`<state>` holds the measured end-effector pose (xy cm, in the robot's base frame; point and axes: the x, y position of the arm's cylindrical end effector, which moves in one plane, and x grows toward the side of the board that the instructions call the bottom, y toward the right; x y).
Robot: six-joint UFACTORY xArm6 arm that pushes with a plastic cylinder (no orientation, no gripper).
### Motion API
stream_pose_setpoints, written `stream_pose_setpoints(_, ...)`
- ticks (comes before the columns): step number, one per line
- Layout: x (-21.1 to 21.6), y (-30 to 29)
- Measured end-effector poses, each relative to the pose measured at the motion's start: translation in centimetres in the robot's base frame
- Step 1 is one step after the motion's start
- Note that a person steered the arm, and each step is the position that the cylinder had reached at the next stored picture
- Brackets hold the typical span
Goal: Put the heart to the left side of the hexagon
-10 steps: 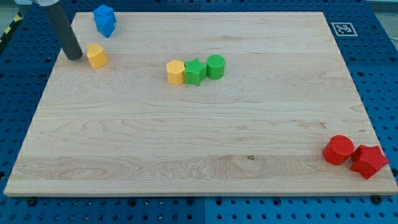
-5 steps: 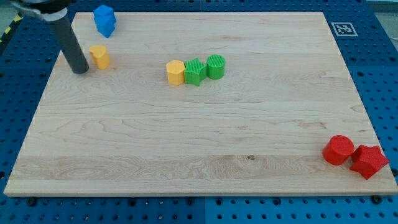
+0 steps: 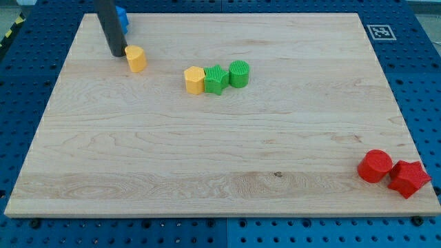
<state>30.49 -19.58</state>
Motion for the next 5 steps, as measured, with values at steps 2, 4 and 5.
stream_pose_setpoints(2,4.3,5.0)
stream_pose_setpoints(4,2.0,3.4)
stream_pose_setpoints(5,2.2,1.1)
